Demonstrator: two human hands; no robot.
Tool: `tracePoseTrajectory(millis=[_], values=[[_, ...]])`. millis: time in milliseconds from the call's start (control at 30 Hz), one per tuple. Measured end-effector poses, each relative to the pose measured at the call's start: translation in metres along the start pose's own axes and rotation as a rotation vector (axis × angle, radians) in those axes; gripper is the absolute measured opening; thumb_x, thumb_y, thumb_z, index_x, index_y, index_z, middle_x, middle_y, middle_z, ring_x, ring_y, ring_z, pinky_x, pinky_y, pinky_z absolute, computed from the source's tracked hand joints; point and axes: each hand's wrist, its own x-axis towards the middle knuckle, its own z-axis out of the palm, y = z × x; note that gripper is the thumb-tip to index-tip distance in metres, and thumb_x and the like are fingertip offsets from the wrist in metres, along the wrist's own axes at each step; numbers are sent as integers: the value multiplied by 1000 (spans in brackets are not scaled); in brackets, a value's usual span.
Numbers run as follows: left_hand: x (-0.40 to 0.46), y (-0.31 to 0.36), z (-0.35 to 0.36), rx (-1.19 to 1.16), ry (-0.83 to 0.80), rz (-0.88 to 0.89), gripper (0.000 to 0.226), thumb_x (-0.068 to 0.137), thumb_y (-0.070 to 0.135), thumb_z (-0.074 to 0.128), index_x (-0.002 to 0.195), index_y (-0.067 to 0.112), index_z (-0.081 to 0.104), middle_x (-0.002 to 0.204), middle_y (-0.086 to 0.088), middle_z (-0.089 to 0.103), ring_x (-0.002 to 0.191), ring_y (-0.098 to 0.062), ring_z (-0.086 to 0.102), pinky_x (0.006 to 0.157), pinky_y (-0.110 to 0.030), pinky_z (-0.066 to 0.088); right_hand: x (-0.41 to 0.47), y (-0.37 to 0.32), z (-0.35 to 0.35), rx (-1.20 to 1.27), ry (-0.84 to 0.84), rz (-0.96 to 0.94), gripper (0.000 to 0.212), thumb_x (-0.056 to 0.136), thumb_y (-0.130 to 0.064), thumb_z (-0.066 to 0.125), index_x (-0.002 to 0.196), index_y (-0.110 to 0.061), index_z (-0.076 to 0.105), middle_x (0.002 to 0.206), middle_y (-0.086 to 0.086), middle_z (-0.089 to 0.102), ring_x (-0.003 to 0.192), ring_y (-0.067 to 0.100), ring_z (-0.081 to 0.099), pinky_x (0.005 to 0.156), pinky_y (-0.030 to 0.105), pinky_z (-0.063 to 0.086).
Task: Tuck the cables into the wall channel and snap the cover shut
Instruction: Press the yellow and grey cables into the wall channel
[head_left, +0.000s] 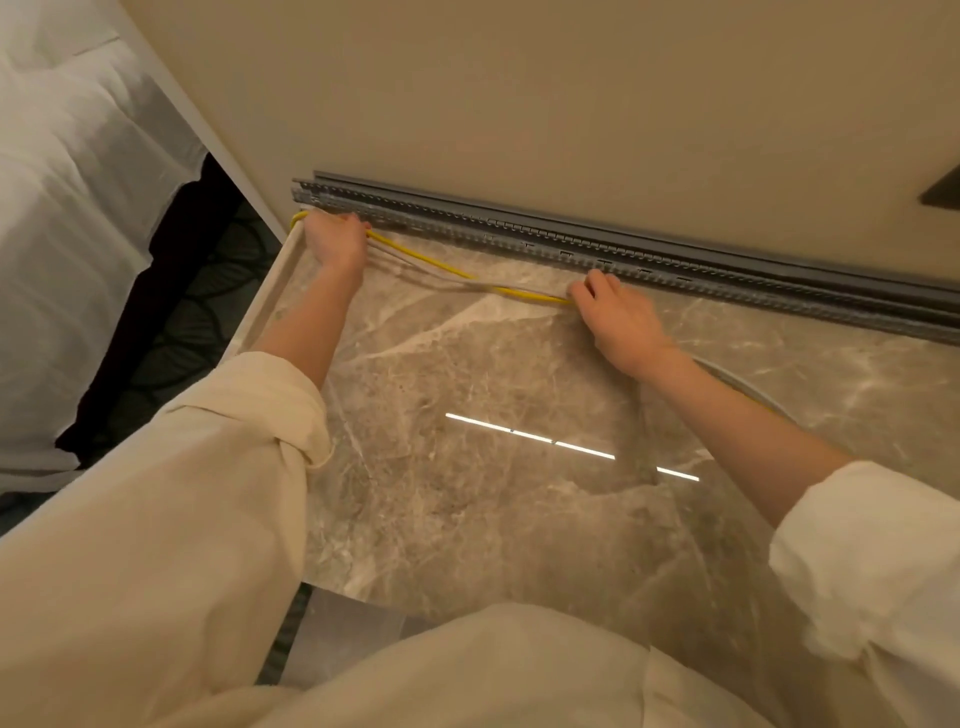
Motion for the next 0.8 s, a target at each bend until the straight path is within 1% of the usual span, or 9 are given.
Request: tracePoseTrajectory(millis=[33, 100, 167, 267, 400, 467, 633, 733, 800], values=[[2, 0, 0, 11, -17, 3, 15, 92, 9, 52, 85, 12, 38, 96, -10, 56, 83, -18, 67, 63, -26, 54, 3, 1, -1, -5, 0, -5, 34, 77, 8, 49, 110, 0, 48, 105, 23, 49, 92, 38, 50, 60, 39, 32], [7, -3, -3, 101, -55, 26, 16, 90, 16, 57, 91, 6, 44, 93, -9, 57, 90, -23, 63, 80, -38, 56, 6, 4, 0, -11, -3, -14, 37, 74, 10, 53, 109, -1, 48, 104, 23, 50, 90, 37, 50, 59, 38, 30], [8, -7, -9, 153, -131, 17, 34, 89, 25, 60, 111, 1, 51, 101, -14, 65, 97, -30, 63, 90, -44, 54, 5, 8, 4, 2, -2, -8, 40, 73, 10, 56, 111, -2, 48, 102, 21, 51, 89, 36, 50, 58, 37, 29], [-6, -11, -18, 302, -197, 51, 61, 92, 38, 52, 139, 4, 32, 123, -19, 60, 113, -34, 58, 98, -44, 49, -5, 15, 12, 60, 28, 16, 48, 77, 9, 56, 123, -5, 48, 101, 21, 51, 90, 35, 49, 60, 36, 30], [-63, -21, -8, 619, -40, 327, 59, 90, 30, 55, 135, 0, 31, 137, -26, 40, 125, -40, 40, 105, -45, 35, -33, 28, 22, 126, 70, 28, 63, 86, 1, 57, 142, -13, 32, 106, 17, 48, 94, 31, 47, 71, 36, 39], [-104, -23, 3, 700, -48, 487, 54, 87, 22, 55, 132, 0, 36, 138, -25, 38, 127, -40, 37, 106, -46, 33, -52, 36, 25, 123, 95, 27, 68, 85, 3, 56, 145, -13, 26, 111, 17, 47, 98, 32, 47, 80, 38, 42], [-181, -27, 36, 722, -527, 1000, 51, 88, 19, 53, 134, 0, 40, 138, -23, 45, 127, -36, 42, 109, -45, 33, -107, 58, 32, 155, 111, 142, 47, 93, -6, 48, 139, -10, 39, 117, 19, 50, 106, 34, 48, 89, 40, 42], [-217, -24, 63, 745, -767, 1155, 55, 90, 21, 53, 138, 2, 37, 142, -20, 42, 131, -34, 40, 111, -43, 32, -149, 78, 35, 98, 121, 210, 51, 91, -1, 52, 139, -6, 40, 118, 24, 52, 106, 38, 50, 89, 43, 45], [-235, -21, 78, 774, -831, 1205, 55, 89, 19, 55, 139, 5, 36, 143, -18, 42, 133, -33, 38, 112, -45, 30, -174, 87, 33, 98, 120, 265, 50, 89, 0, 54, 137, -4, 42, 114, 25, 53, 103, 39, 52, 87, 44, 47]])
